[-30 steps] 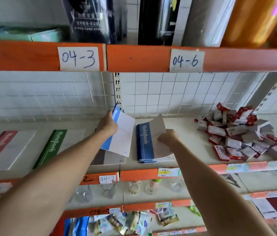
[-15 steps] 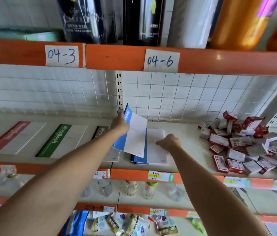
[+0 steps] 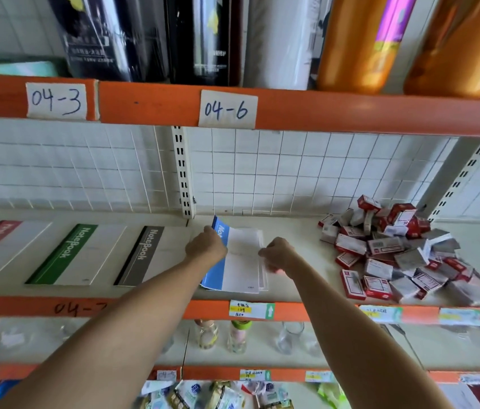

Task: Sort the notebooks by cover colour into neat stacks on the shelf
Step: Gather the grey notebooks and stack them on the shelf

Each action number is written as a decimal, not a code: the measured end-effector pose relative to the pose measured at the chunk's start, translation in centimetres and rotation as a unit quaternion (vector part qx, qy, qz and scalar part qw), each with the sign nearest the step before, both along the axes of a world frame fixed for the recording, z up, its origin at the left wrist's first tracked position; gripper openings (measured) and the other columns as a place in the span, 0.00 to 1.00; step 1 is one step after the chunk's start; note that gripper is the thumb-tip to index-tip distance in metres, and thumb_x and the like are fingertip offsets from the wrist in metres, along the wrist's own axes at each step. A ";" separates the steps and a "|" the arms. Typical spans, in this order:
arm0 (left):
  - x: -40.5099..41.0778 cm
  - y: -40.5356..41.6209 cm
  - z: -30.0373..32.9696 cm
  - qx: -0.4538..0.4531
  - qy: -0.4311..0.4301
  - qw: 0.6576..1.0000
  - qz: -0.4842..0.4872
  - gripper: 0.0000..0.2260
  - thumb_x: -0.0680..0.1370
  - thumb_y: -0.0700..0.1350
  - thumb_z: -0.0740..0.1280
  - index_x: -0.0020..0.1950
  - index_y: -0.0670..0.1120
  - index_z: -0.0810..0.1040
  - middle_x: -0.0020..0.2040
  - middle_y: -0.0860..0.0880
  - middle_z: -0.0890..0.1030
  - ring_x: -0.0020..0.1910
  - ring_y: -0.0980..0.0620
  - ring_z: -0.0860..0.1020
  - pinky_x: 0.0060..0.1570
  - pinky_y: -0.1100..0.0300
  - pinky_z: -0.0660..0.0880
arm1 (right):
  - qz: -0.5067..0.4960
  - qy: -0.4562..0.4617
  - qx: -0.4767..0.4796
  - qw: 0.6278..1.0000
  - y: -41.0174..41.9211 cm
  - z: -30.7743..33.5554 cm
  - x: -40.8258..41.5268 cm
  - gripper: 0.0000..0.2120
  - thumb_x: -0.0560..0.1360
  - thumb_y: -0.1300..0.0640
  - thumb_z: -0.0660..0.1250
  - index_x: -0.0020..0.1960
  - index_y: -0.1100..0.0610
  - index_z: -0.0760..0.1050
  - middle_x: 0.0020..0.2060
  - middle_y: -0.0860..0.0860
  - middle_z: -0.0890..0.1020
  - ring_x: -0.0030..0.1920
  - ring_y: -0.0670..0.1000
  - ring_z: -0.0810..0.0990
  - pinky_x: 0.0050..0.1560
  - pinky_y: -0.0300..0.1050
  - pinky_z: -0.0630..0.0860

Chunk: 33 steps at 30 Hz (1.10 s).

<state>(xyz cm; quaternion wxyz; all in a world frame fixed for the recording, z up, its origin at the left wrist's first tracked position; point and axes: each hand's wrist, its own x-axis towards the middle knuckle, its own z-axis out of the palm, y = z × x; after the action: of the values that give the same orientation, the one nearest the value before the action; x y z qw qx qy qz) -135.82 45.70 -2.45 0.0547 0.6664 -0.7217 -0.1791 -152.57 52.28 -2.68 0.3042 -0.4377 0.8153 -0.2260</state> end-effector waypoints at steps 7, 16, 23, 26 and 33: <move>0.0 -0.5 -1.0 -0.073 -0.149 0.983 -0.073 0.25 0.81 0.61 0.57 0.66 0.42 0.72 0.59 0.45 0.80 0.56 0.45 0.79 0.45 0.55 0.68 | -0.001 0.007 -0.026 1.000 -0.2 -0.1 0.0 0.08 0.74 0.56 0.68 0.47 0.62 0.77 0.39 0.58 0.80 0.44 0.58 0.80 0.43 0.47 0.75; 3.5 -1.6 -0.3 -0.089 -0.065 0.983 -0.148 0.17 0.80 0.56 0.62 0.63 0.48 0.71 0.58 0.45 0.78 0.56 0.43 0.77 0.50 0.51 0.73 | 0.063 0.094 -0.105 0.988 -1.9 0.9 3.7 0.19 0.76 0.53 0.67 0.64 0.59 0.71 0.59 0.58 0.74 0.58 0.58 0.74 0.57 0.47 0.72; 11.7 -1.5 1.3 -0.117 -0.027 0.985 -0.121 0.21 0.79 0.52 0.65 0.70 0.47 0.68 0.65 0.44 0.76 0.62 0.41 0.75 0.56 0.49 0.75 | 0.156 0.110 -0.100 0.977 -4.5 1.4 11.6 0.26 0.74 0.50 0.68 0.69 0.57 0.69 0.63 0.58 0.73 0.63 0.61 0.71 0.61 0.50 0.72; 16.2 -1.3 1.9 -0.150 -0.049 0.982 -0.103 0.21 0.79 0.54 0.64 0.70 0.49 0.68 0.64 0.45 0.77 0.61 0.43 0.75 0.56 0.50 0.73 | 0.180 0.113 -0.119 0.970 -4.7 1.6 15.6 0.28 0.74 0.49 0.68 0.72 0.56 0.67 0.66 0.57 0.71 0.66 0.60 0.69 0.64 0.53 0.71; 27.8 -0.8 3.3 -0.139 -0.095 0.982 -0.082 0.27 0.79 0.59 0.63 0.75 0.50 0.64 0.70 0.46 0.73 0.66 0.43 0.72 0.61 0.49 0.73 | 0.230 0.128 -0.138 0.955 -4.7 2.7 26.2 0.31 0.73 0.48 0.71 0.72 0.57 0.67 0.67 0.59 0.72 0.65 0.61 0.72 0.64 0.52 0.71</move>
<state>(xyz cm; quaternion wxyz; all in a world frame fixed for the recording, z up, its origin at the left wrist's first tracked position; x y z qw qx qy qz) -108.04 44.95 0.82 0.0628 0.6051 -0.7935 -0.0170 -126.38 47.57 0.04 0.1780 -0.6760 0.6858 -0.2025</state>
